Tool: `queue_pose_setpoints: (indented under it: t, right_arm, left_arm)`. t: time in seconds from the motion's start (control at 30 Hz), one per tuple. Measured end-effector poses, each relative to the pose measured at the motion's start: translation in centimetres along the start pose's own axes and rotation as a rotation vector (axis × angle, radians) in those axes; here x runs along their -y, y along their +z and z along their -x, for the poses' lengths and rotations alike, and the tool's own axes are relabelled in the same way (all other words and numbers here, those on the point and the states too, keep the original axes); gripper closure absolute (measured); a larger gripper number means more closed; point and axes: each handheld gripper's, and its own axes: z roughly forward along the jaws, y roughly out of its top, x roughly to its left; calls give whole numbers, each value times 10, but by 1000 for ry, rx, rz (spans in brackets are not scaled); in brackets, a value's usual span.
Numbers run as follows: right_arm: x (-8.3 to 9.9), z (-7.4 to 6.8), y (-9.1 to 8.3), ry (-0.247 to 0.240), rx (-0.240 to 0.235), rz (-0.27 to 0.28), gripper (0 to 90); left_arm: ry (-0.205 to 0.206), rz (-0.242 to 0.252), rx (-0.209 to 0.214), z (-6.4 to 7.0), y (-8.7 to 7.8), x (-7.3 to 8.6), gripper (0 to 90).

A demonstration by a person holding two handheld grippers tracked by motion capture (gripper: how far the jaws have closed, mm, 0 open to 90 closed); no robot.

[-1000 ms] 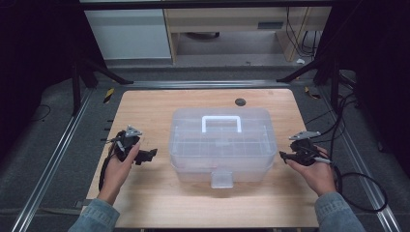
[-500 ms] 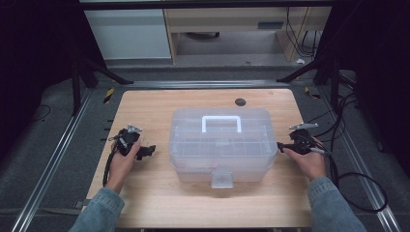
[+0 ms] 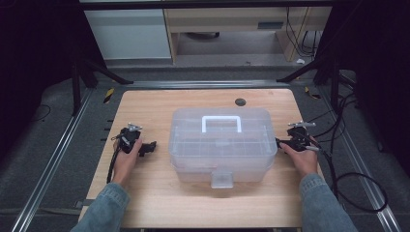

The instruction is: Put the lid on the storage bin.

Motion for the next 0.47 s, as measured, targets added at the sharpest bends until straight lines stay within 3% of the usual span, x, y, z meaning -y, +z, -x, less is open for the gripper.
queue_pose_setpoints:
  t: [0.27, 0.47]
  right_arm:
    - [3, -4, 5, 11, 19, 43, 84]
    - [2, -7, 7, -1, 12, 28, 26]
  left_arm:
    - [1, 10, 0, 0, 1, 1, 17]
    - [-10, 6, -11, 1, 1, 1, 6]
